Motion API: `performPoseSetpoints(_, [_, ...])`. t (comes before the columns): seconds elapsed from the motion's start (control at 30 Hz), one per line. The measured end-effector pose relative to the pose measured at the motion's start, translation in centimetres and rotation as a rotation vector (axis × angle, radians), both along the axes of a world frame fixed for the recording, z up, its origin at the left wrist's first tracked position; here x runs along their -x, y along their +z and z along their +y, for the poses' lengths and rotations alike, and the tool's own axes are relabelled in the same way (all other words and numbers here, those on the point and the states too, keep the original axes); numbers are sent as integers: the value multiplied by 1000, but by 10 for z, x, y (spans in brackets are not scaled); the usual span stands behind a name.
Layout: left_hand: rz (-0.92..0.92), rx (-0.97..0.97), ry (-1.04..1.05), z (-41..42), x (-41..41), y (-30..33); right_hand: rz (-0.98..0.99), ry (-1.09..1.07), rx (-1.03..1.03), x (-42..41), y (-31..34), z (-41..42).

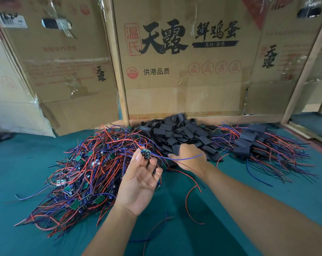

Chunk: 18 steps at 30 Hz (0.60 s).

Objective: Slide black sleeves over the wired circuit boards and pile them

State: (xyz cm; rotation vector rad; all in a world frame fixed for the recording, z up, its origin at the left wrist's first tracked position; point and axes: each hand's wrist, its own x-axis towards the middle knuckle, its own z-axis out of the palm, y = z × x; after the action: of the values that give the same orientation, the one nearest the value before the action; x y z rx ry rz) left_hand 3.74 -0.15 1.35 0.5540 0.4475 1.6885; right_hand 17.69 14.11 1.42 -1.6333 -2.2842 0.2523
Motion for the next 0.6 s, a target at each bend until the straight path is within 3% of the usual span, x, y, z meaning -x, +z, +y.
performPoseSetpoints(0.27, [-6,31,-5,3,-2,-3,-224,-22,-73,14,-1,2])
performPoseSetpoints(0.33, [-23,40,0,3,-2,-4,-170,-25,-39,10,0,3])
performPoseSetpoints(0.4, [-43,37,-12,5,0,-5,46,-30,87,-2,2,3])
performPoseSetpoints(0.53, [-71,38,-31,6,2,-6,763,-101,430,-48,2,-12])
performPoseSetpoints(0.6, [-65,57,-43,5,2,-7,932,-110,497,-69,-5,-32])
